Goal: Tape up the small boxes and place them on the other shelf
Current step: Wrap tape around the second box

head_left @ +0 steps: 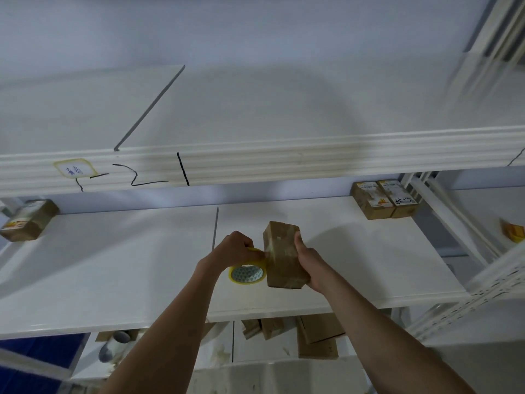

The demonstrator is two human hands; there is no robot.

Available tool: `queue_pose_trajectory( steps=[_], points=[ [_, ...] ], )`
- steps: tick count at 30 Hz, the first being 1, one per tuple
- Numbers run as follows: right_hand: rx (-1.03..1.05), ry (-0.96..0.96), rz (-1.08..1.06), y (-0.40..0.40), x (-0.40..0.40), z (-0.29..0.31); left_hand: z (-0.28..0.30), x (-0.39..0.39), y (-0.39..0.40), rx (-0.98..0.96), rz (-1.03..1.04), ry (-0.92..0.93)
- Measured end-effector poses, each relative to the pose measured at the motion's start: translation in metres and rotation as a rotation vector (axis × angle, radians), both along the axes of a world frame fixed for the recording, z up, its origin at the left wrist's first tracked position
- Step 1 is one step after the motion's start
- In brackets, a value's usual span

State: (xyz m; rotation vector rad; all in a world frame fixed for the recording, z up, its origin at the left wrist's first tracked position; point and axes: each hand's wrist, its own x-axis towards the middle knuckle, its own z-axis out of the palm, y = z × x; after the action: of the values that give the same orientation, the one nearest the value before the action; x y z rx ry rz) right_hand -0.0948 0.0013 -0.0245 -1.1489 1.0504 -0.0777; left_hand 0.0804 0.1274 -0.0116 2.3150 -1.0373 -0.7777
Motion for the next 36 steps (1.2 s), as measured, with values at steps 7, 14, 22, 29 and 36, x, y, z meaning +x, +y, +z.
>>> queue_pose_trajectory(
  steps=[7, 14, 22, 29, 36],
  points=[
    [-0.129, 0.153, 0.183, 0.004, 0.005, 0.012, 0.004, -0.003, -0.003, 0.03, 0.04, -0.09],
    [-0.322, 0.175, 0.328, 0.006, 0.014, 0.032, 0.024, -0.004, -0.01, 0.049, -0.023, -0.237],
    [-0.31, 0.159, 0.263, -0.001, 0.018, 0.06, 0.046, -0.003, -0.015, 0.046, -0.022, -0.227],
    [-0.349, 0.139, 0.246, -0.01, 0.009, 0.07, 0.064, 0.001, -0.002, -0.016, -0.043, -0.046],
    [-0.36, 0.111, 0.225, -0.013, -0.004, 0.073, 0.064, 0.002, 0.005, -0.063, -0.006, -0.029]
  ],
)
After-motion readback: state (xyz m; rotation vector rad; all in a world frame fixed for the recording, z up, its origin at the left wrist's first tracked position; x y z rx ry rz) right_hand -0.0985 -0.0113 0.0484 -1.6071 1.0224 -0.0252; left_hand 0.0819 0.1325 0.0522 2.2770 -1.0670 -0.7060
